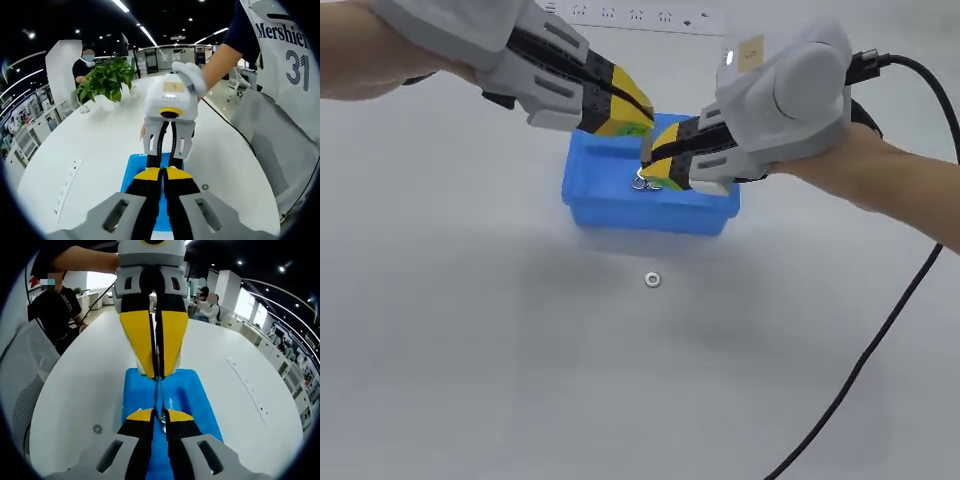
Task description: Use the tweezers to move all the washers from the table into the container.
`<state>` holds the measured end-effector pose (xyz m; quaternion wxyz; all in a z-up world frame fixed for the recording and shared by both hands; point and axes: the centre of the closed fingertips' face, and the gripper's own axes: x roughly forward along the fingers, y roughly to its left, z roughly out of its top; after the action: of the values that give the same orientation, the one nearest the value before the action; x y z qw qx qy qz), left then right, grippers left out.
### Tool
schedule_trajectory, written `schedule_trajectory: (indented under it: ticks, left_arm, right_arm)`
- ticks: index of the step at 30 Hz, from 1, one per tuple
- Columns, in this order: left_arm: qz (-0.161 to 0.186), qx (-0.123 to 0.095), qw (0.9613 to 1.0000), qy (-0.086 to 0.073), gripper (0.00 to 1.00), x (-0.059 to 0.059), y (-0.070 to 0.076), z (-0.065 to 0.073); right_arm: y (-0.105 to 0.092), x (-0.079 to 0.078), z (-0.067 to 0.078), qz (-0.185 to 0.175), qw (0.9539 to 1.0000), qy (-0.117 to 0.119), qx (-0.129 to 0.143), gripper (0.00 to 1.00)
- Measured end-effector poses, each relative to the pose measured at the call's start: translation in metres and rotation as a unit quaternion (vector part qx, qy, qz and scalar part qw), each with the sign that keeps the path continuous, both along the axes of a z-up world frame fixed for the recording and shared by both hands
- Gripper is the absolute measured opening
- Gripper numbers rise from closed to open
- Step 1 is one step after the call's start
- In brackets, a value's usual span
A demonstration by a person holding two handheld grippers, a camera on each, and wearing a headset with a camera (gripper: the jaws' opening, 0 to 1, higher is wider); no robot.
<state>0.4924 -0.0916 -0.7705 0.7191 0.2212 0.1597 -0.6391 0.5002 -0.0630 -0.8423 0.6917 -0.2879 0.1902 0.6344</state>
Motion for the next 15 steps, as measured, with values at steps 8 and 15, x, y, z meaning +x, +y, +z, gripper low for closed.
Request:
schedule_trajectory:
  ticks: [8, 15]
  left_arm:
    - [0.003, -0.008, 0.9999, 0.01, 0.05, 0.001, -0.005, -0.006]
    - [0.009, -0.015, 0.9998, 0.002, 0.05, 0.002, -0.005, 0.006]
  right_arm:
    - [-0.001, -0.001, -0.006, -0.008, 0.9999, 0.008, -0.002, 0.12]
    - [0.0, 0.003, 0.006, -0.019, 0.9997, 0.003, 0.014, 0.13]
